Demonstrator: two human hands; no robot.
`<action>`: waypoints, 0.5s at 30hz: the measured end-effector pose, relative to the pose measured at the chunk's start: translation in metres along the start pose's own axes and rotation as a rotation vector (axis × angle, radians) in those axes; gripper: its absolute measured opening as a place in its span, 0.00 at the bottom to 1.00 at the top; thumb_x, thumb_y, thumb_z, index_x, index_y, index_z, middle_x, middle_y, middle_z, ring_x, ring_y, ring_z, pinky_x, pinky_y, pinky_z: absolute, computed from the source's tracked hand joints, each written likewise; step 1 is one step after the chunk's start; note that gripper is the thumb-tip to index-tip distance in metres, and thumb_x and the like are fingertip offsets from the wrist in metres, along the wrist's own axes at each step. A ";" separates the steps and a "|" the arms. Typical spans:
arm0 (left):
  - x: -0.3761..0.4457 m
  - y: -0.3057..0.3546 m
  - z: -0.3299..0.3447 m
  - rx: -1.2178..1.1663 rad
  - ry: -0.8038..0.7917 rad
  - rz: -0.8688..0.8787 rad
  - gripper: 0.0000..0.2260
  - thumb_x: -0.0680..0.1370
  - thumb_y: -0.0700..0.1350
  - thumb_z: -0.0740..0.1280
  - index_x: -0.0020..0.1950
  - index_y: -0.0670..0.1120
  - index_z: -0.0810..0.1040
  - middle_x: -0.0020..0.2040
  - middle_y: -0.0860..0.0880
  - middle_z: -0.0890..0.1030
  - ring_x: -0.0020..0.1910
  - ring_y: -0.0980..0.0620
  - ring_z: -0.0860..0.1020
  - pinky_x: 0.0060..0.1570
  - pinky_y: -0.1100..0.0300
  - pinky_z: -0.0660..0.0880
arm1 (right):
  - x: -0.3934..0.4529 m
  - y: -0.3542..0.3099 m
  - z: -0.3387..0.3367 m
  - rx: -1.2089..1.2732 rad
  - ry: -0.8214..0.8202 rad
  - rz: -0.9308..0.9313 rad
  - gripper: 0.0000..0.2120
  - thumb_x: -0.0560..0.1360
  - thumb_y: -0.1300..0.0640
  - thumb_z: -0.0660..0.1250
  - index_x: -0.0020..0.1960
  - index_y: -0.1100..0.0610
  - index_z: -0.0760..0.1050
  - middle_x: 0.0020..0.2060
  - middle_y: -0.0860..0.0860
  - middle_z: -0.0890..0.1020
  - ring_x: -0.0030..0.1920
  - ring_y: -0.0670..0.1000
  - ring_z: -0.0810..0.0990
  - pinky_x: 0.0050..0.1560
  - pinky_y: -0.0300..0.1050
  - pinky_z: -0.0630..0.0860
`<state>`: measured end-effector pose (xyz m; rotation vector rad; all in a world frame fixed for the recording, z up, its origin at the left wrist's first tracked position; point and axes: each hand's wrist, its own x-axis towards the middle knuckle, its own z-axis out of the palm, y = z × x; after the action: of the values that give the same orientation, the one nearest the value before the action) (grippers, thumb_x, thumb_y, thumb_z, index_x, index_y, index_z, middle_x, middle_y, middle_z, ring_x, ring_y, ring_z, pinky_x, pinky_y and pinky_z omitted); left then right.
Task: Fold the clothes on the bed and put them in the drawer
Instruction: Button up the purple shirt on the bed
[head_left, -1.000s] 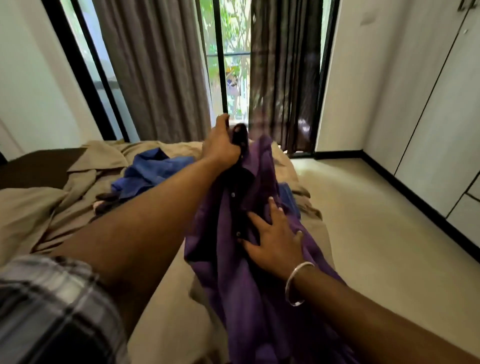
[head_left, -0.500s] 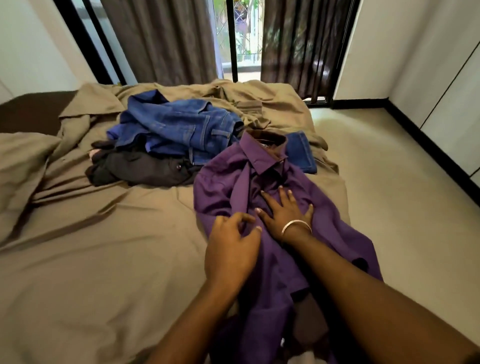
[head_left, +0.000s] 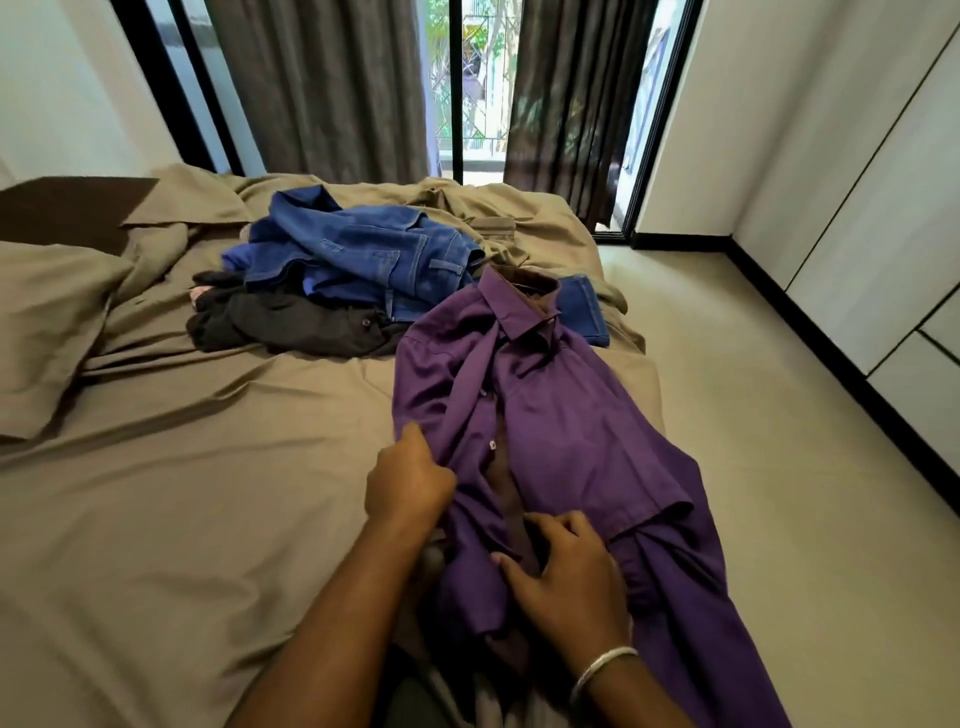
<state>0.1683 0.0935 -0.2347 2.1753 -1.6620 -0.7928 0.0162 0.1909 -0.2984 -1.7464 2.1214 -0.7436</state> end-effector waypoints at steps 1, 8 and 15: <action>-0.001 -0.003 -0.003 -0.002 0.000 0.001 0.20 0.74 0.41 0.66 0.66 0.44 0.69 0.59 0.38 0.78 0.57 0.36 0.77 0.52 0.51 0.74 | -0.005 -0.003 0.000 -0.017 0.023 0.005 0.31 0.63 0.27 0.63 0.57 0.44 0.80 0.46 0.46 0.74 0.44 0.52 0.81 0.43 0.50 0.78; -0.003 -0.005 -0.013 -0.185 -0.090 -0.046 0.17 0.74 0.39 0.62 0.63 0.40 0.75 0.60 0.36 0.78 0.59 0.35 0.77 0.56 0.52 0.73 | -0.018 -0.018 0.001 0.127 0.181 -0.027 0.18 0.75 0.38 0.66 0.44 0.51 0.85 0.46 0.47 0.66 0.41 0.46 0.73 0.44 0.45 0.75; -0.003 0.001 -0.010 -0.546 -0.204 -0.088 0.12 0.73 0.37 0.58 0.52 0.41 0.77 0.51 0.38 0.79 0.49 0.39 0.79 0.56 0.43 0.78 | -0.009 -0.040 -0.002 0.227 0.055 0.006 0.07 0.73 0.51 0.74 0.44 0.55 0.84 0.48 0.48 0.73 0.43 0.47 0.78 0.45 0.39 0.72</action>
<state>0.1727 0.0952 -0.2256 1.8324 -1.2379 -1.3481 0.0497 0.1944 -0.2753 -1.6160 1.9865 -0.9989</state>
